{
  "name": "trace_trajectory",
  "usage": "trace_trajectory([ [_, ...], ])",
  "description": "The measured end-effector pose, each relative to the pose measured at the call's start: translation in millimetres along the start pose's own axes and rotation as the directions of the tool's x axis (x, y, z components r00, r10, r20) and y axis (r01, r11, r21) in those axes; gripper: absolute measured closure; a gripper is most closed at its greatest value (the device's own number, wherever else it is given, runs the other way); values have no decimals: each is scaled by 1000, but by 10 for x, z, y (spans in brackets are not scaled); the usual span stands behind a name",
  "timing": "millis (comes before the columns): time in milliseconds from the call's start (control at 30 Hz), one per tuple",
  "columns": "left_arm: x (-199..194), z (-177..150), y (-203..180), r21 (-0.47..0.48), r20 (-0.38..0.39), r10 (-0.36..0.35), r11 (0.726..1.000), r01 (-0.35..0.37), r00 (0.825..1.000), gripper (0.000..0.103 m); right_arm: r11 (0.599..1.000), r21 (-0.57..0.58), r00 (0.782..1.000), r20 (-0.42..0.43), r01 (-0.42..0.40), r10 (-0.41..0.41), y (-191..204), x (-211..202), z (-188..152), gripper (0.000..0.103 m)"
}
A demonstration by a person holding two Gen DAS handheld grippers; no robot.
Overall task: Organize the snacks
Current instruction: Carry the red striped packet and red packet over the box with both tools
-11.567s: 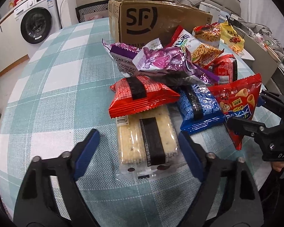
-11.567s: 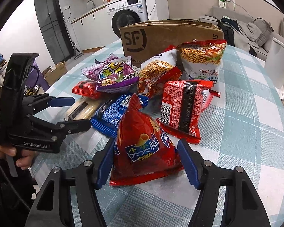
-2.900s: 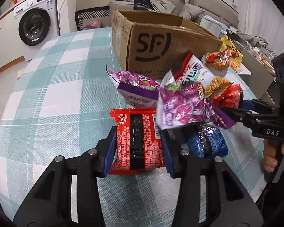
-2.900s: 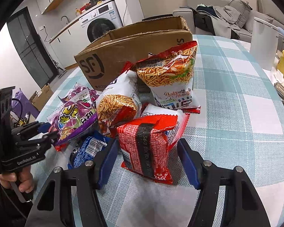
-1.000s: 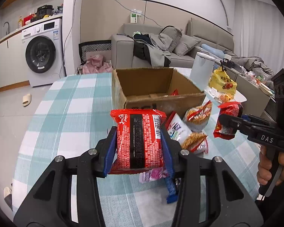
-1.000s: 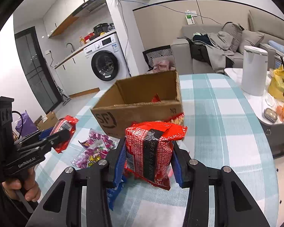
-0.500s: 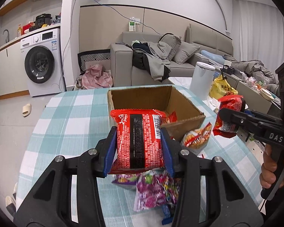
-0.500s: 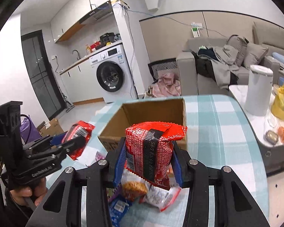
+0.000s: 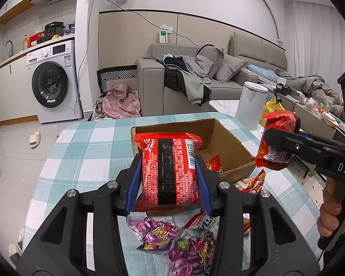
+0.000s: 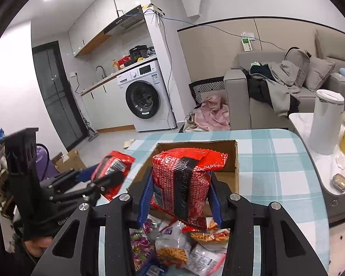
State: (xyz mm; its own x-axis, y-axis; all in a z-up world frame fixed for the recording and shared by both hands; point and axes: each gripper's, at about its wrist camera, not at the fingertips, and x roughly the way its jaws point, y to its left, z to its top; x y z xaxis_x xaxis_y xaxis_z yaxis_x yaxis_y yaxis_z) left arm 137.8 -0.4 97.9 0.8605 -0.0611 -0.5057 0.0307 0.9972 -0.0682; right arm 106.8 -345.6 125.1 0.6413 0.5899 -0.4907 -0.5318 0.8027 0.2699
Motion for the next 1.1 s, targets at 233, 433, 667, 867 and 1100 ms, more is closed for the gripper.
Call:
trace_trajectory([
  [233,192,84,-13,-4,-11,-16,1000,16,1000,62,1000,23,1000,5,-1,1,-47,142,144,59],
  [433,399,141,-13,-10,-18,-20,1000,20,1000,62,999,53,1000,-2,7,-7,-130,301,195,59],
  [667,707,193,18,-32,-42,-17,999,16,999,62,997,76,999,-37,18,-15,-195,503,191,59],
  [867,966,163,42,-39,-72,-11,999,8,997,62,995,92,997,-68,30,-24,-275,685,188,59],
  [1100,1257,123,70,-43,-107,2,999,-6,994,62,992,123,995,-97,39,-27,-368,897,162,59],
])
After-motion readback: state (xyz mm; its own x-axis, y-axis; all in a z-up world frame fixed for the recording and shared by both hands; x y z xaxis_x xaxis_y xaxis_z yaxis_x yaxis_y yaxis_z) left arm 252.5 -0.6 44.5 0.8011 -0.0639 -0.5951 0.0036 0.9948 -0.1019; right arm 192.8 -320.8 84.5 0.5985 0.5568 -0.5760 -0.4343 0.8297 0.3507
